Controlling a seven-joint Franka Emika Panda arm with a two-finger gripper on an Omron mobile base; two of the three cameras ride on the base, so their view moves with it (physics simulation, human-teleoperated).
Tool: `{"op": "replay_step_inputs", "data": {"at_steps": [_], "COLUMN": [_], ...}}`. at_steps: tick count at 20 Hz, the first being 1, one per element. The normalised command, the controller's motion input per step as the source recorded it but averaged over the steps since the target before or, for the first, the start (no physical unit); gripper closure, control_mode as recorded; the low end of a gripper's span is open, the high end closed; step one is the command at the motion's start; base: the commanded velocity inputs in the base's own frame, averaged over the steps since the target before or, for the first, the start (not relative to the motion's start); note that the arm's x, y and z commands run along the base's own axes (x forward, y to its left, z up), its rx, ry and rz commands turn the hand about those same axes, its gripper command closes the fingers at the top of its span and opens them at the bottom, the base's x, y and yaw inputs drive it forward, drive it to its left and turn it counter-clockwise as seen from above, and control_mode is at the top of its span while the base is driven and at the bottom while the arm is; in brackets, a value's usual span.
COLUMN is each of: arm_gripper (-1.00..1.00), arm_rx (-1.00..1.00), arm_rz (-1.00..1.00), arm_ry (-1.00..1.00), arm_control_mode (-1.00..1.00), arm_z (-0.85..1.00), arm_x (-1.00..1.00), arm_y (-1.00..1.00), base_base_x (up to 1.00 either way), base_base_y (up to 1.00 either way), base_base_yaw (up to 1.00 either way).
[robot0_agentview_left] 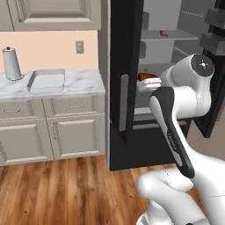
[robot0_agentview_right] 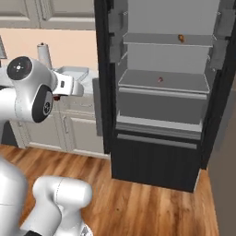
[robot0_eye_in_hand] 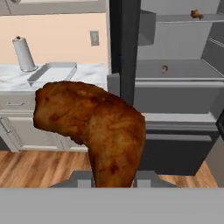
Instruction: Place one mushroom and one chicken drumstick in each tupperware on the nearby counter, to pack two identical lunches.
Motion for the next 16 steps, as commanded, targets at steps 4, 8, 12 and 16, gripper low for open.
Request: {"op": "replay_step_inputs", "data": {"at_steps": [4,8,12,16], "arm_gripper": [1.0,1.0,1.0,1.0], "arm_rx": [0.0,0.0,0.0,0.0], "arm_rz": [0.0,0.0,0.0,0.0], "arm_ry": [0.0,0.0,0.0,0.0], "arm_control_mode": [1.0,1.0,1.0,1.0], "arm_z": [0.0,0.0,0.0,0.0], "arm_x": [0.0,0.0,0.0,0.0], "arm_y": [0.0,0.0,0.0,0.0], "base_base_x": [0.0,0.03,0.13,0.2], "base_base_y": [1.0,1.0,1.0,1.0], "base_base_yaw": [0.0,0.0,0.0,0.0]}}
